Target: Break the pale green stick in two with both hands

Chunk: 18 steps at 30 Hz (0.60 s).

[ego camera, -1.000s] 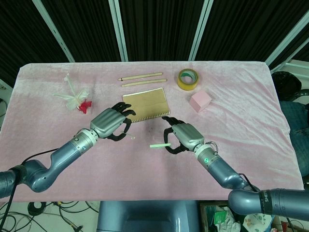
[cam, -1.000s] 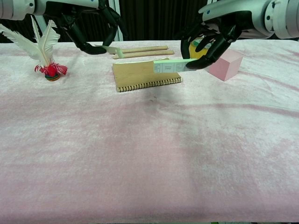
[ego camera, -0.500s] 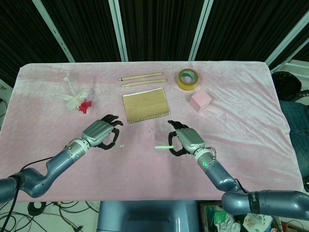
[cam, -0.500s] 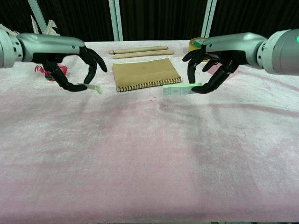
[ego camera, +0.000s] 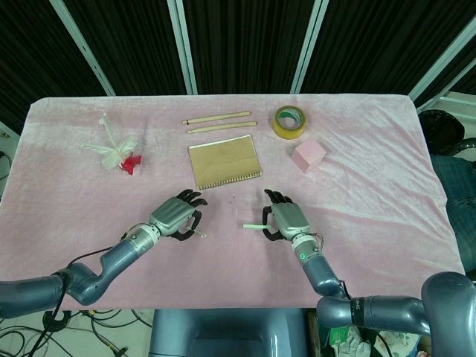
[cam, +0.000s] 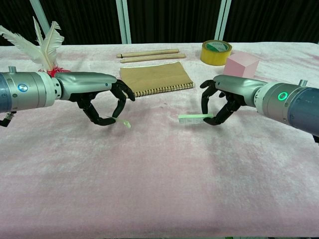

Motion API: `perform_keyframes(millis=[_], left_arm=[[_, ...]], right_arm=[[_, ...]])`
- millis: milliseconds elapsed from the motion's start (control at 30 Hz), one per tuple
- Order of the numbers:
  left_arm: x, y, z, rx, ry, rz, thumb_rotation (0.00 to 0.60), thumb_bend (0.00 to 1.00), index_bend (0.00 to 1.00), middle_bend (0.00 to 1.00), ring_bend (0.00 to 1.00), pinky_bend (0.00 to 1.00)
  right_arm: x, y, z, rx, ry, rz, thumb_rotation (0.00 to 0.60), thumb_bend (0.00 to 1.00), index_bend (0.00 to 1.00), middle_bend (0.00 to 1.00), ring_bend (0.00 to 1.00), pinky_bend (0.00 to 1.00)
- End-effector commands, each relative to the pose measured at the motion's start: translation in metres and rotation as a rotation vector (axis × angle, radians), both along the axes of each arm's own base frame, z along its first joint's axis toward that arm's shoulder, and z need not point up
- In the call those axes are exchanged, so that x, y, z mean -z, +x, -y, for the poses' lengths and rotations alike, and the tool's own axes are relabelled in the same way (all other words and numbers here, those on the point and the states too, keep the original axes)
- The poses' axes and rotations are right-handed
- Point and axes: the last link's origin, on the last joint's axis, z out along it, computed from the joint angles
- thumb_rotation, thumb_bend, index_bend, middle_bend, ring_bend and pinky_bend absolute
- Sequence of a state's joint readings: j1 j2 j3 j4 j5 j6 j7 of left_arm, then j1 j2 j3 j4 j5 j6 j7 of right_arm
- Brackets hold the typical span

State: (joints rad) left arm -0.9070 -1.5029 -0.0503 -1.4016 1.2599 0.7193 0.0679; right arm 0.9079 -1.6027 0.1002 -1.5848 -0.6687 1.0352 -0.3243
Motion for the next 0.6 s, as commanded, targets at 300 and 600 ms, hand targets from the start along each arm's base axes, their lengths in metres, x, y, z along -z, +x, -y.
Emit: perform_keyframes(millis=[300, 600], left_arm=[[0.014, -0.001, 0.0, 0.046, 0.023, -0.085, 0.6, 0.47, 0.59, 0.12, 0.0, 0.0], [0.019, -0.005, 0.002, 0.06, 0.021, -0.152, 0.6, 0.37, 0.54, 0.1, 0.0, 0.0]], right_arm=[[0.013, -0.007, -0.007, 0.009, 0.04, 0.0, 0.6, 0.4, 0.7, 0.0, 0.0, 0.1], [0.021, -0.011, -0.013, 0.037, 0.11, -0.009, 0.6, 0.35, 0.57, 0.0, 0.0, 0.09]])
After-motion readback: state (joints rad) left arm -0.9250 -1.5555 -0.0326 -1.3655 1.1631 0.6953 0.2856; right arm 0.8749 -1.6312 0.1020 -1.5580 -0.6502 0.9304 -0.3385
